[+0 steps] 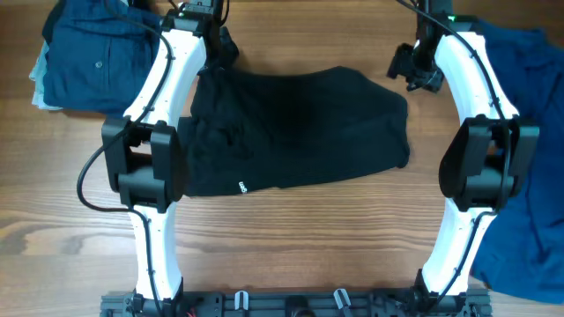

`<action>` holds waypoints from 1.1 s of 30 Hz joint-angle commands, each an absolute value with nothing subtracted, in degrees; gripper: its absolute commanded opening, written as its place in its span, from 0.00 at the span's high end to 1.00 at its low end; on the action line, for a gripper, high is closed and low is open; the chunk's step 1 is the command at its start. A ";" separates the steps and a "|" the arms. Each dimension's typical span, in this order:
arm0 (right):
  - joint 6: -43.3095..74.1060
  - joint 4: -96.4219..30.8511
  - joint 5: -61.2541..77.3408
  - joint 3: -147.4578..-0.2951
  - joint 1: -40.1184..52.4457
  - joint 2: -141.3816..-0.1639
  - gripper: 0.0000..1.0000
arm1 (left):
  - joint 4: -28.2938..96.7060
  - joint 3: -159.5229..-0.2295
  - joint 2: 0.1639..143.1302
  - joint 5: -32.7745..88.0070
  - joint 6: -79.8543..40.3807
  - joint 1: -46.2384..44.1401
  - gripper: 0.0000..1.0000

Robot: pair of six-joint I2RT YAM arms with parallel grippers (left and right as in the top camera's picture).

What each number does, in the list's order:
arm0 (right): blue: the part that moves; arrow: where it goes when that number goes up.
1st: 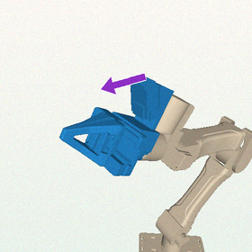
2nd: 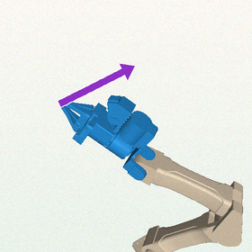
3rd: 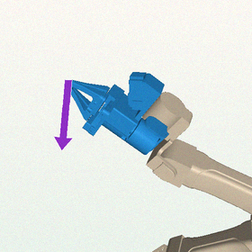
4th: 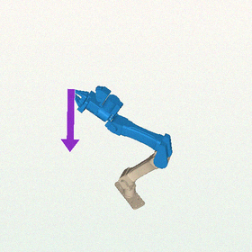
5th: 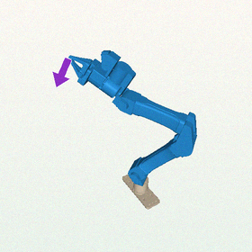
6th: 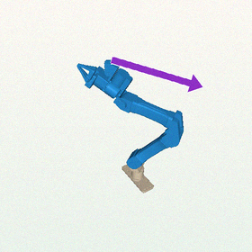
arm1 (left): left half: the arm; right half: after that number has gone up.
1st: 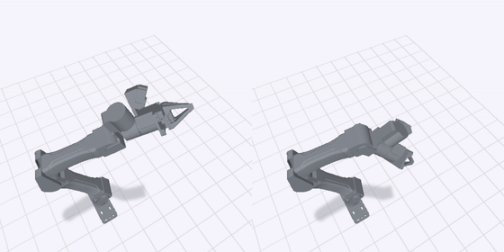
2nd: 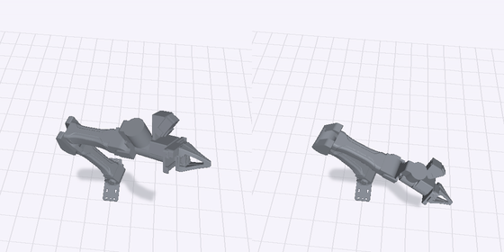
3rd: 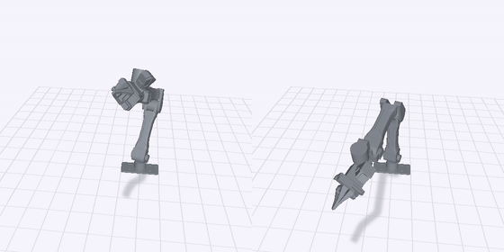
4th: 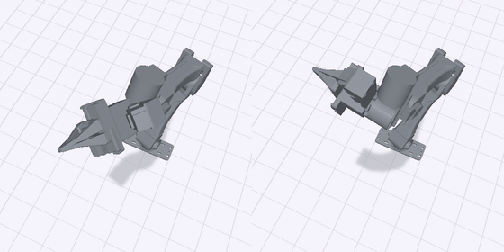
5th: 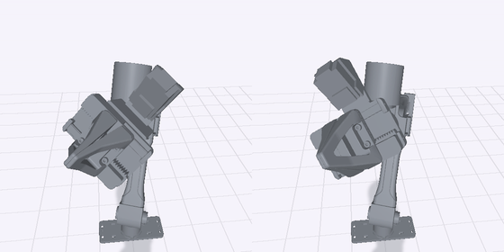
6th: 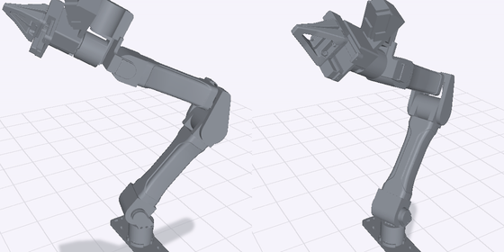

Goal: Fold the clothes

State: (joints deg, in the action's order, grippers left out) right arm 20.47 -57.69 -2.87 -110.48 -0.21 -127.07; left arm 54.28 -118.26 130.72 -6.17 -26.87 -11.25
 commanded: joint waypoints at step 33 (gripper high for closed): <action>21.15 -54.24 -4.69 -115.50 4.56 -137.19 0.96 | 54.50 -119.26 128.90 -5.85 -27.40 -10.96 0.96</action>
